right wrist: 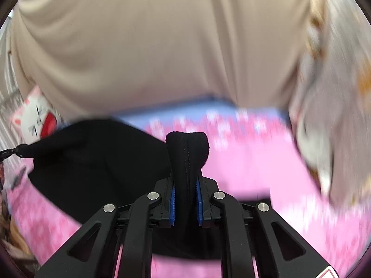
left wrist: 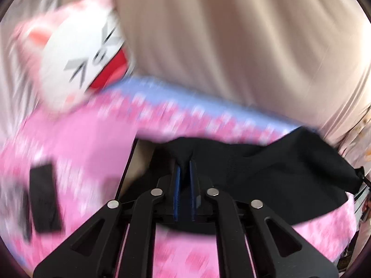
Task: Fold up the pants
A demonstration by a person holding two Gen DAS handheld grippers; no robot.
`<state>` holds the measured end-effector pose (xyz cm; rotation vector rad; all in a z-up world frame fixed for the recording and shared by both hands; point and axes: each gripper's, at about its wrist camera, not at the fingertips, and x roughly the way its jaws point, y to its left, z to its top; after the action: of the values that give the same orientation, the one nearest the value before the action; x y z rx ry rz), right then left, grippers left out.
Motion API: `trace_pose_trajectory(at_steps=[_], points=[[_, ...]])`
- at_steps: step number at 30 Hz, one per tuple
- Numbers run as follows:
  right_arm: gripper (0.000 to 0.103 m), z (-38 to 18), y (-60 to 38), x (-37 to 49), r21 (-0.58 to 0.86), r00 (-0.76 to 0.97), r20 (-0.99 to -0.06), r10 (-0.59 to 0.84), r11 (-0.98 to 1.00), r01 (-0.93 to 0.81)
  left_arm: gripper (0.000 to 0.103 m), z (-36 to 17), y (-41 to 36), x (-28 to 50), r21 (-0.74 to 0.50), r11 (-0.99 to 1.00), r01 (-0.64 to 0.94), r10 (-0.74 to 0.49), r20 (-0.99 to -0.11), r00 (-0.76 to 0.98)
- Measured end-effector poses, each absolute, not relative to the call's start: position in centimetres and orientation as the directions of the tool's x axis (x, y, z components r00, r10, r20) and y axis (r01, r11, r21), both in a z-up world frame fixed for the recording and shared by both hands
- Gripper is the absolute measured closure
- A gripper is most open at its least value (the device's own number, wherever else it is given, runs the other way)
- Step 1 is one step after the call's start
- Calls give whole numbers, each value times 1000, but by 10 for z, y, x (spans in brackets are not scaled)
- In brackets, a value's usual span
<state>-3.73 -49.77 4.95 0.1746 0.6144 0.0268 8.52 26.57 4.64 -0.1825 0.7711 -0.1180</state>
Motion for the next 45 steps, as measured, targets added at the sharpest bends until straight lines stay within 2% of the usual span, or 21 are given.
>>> trace_pose_trajectory(at_steps=[4,7,9,11,15,16,17,18,19,23,26,29,31,33,34,35,36,37,39,42,45], points=[[83,-20,-503,-50,180,712,-700,58,979,97,91,-11,283,67,-205,976,-69,-119,-777,618],[74,-29,-503,-63,197,716,-698,30,969,151,87,-21,300,48,-361,925,-120,-213,-752,624],[63,-24,-504,-76,220,739,-673,24,961,170,55,-19,299,38,-469,876,-115,-295,-708,642],[57,-14,-511,-88,243,784,-621,-2,950,195,37,-15,288,39,-548,830,-106,-354,-663,659],[52,-1,-510,-107,322,830,-558,21,927,193,33,-21,265,73,-638,760,-124,-424,-632,649],[52,1,-505,-113,325,830,-556,28,927,187,34,-24,261,82,-638,757,-140,-423,-642,640],[52,4,-501,-116,320,831,-556,27,929,185,43,-28,260,90,-638,753,-161,-420,-654,629],[52,5,-496,-120,308,830,-557,21,933,183,73,-33,260,98,-644,743,-180,-422,-660,621],[52,6,-494,-122,306,830,-557,21,934,182,94,-36,262,108,-638,745,-194,-417,-673,611],[52,1,-492,-129,327,827,-561,31,927,186,101,-8,277,116,-638,753,-159,-410,-645,645],[52,-4,-495,-131,337,821,-570,27,919,203,103,33,300,96,-535,822,-193,-257,-652,714],[41,-9,-500,-129,368,823,-567,36,905,215,103,38,327,78,-397,864,-311,-81,-718,691],[39,-10,-509,-120,397,826,-563,38,889,229,103,26,323,73,-409,869,-276,-143,-744,653],[35,-11,-520,-102,431,820,-568,64,872,230,95,14,308,67,-446,866,-226,-224,-749,623],[34,-13,-524,-92,440,811,-580,81,869,228,74,6,294,66,-476,857,-197,-276,-747,604],[33,-17,-528,-80,434,794,-602,85,869,236,41,-1,284,66,-506,843,-183,-318,-743,589],[33,-21,-531,-67,416,771,-632,80,874,251,28,-5,277,63,-529,830,-177,-345,-737,582],[42,-29,-534,-50,393,732,-677,83,881,264,23,-12,264,63,-555,816,-164,-378,-726,575],[92,-40,-533,-24,360,674,-731,111,901,243,23,-17,248,67,-567,811,-144,-406,-723,559],[92,13,-504,-20,162,751,-660,-1,976,144,23,-18,233,73,-586,800,-128,-436,-714,548],[89,92,-475,-66,-44,916,-381,-127,992,119,23,-13,227,79,-563,818,-120,-419,-725,547]])
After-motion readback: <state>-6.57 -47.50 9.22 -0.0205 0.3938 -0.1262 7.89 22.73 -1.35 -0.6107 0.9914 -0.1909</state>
